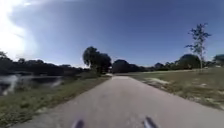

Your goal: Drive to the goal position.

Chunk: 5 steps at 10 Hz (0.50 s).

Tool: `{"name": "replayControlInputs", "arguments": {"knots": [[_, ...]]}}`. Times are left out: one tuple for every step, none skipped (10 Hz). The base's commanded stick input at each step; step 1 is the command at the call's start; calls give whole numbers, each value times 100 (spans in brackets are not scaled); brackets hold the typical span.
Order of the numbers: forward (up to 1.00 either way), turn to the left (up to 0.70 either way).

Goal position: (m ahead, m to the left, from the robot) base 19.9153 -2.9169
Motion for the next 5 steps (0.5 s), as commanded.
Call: {"name": "replayControlInputs", "arguments": {"knots": [[70,0],[70,0],[70,0],[70,0],[70,0]]}}
